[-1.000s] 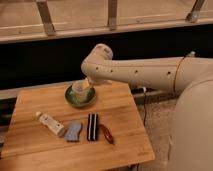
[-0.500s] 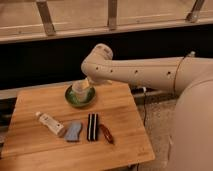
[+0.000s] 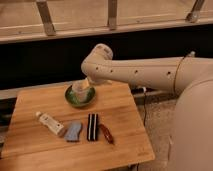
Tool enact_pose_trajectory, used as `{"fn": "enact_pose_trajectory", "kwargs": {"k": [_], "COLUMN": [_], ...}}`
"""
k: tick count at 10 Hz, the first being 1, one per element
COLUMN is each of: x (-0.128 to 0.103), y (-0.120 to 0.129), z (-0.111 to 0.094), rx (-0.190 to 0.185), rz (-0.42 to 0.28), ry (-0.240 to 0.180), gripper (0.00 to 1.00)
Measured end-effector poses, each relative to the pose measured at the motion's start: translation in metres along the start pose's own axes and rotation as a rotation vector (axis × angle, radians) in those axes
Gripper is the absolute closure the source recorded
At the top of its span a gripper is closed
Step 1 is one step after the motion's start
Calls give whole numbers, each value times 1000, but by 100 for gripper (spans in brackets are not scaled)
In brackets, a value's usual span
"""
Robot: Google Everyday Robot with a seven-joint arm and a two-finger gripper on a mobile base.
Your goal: Stand the bottle upright
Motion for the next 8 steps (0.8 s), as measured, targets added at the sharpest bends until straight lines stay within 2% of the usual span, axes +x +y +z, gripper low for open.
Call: {"fn": "enact_pose_trajectory", "kwargs": {"k": [6, 8], "x": [1, 2], "y": [-1, 5], "z": [0, 15], "rx": [5, 57], "rz": [-8, -63], "ry": [0, 24], "gripper": [20, 20]}}
